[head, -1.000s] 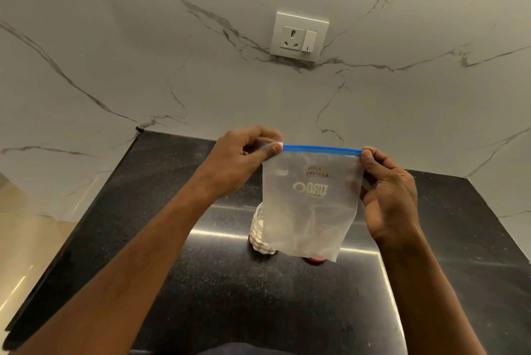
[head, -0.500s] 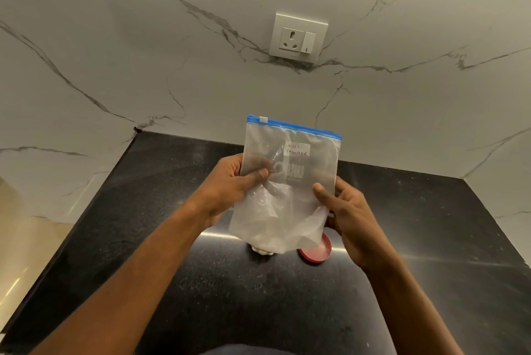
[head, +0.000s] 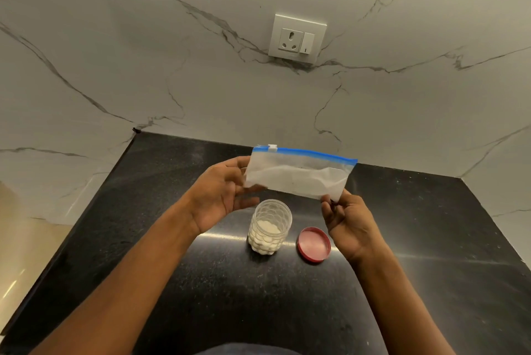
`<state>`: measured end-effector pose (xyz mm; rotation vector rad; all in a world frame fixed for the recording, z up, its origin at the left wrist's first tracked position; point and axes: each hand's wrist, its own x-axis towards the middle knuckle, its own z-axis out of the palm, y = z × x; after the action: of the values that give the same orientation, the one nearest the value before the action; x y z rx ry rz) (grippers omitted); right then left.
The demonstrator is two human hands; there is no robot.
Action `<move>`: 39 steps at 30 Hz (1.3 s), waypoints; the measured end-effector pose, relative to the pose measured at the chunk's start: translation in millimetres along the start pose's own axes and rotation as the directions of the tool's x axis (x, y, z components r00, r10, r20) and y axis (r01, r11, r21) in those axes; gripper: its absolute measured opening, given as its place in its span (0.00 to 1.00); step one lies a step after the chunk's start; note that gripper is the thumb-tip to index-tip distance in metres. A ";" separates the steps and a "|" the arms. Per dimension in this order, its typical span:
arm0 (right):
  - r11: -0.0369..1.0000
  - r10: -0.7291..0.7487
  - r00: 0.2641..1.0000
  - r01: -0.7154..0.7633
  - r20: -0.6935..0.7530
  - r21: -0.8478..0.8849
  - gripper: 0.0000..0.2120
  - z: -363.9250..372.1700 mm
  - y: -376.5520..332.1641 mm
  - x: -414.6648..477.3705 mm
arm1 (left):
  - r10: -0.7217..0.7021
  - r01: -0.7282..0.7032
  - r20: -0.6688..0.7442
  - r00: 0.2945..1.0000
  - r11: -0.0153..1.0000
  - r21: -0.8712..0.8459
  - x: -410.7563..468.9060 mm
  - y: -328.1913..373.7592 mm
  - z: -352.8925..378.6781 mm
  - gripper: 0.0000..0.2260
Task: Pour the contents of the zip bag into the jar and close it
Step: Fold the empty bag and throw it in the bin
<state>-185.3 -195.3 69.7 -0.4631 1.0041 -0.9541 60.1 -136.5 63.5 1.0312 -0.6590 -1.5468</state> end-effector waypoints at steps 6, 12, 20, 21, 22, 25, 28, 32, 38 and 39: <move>0.990 0.081 0.996 -0.078 -0.024 0.120 0.15 -5.1 2.0 4.6 | 0.038 -0.105 0.157 0.987 0.889 0.445 0.1 -0.7 -10.3 0.30; 0.996 0.088 0.996 -0.088 -0.011 -0.013 0.13 5.5 8.2 -0.7 | 0.219 -0.204 0.007 0.976 0.893 0.400 7.1 -5.6 13.6 0.18; 0.964 -0.190 0.910 0.244 0.370 -0.105 0.43 11.0 37.2 -8.3 | 0.218 -0.202 -0.159 0.963 0.973 0.112 12.6 -21.3 25.3 0.16; 0.965 -0.202 0.900 0.251 0.387 -0.081 0.40 18.7 44.1 -9.3 | 0.200 -0.187 -0.150 0.968 0.977 0.099 12.1 -24.1 28.3 0.15; 0.965 -0.218 0.903 0.257 0.369 -0.060 0.34 26.3 49.0 -8.9 | 0.183 -0.171 -0.144 0.972 0.981 0.092 11.9 -27.4 31.5 0.14; 0.954 -0.282 0.937 0.296 0.207 -0.042 0.22 41.8 53.3 0.0 | 0.147 -0.137 -0.164 0.975 0.988 0.070 11.1 -32.7 36.9 0.13; 0.914 -0.390 0.911 0.401 0.133 -0.060 0.20 45.7 55.6 9.2 | 0.130 -0.120 -0.191 0.973 0.991 0.063 11.4 -31.4 37.0 0.14; 0.687 -0.591 0.774 0.631 0.229 -0.361 0.14 39.7 64.8 20.9 | 0.118 -0.105 -0.224 0.967 0.992 0.070 11.3 -27.7 40.0 0.08; 0.031 -0.655 0.453 0.816 0.604 -0.578 0.30 24.1 75.8 43.9 | 0.117 -0.077 -0.233 0.965 0.982 0.175 9.7 -28.0 45.2 0.09; -0.071 -0.649 0.422 0.795 0.633 -0.602 0.32 21.6 76.3 46.2 | 0.121 -0.081 -0.227 0.966 0.981 0.177 9.4 -28.4 45.8 0.10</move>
<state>-122.6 -195.6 2.7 -2.2166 1.0132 -1.2485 6.2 -144.2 58.3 1.2656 -0.6706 -1.2715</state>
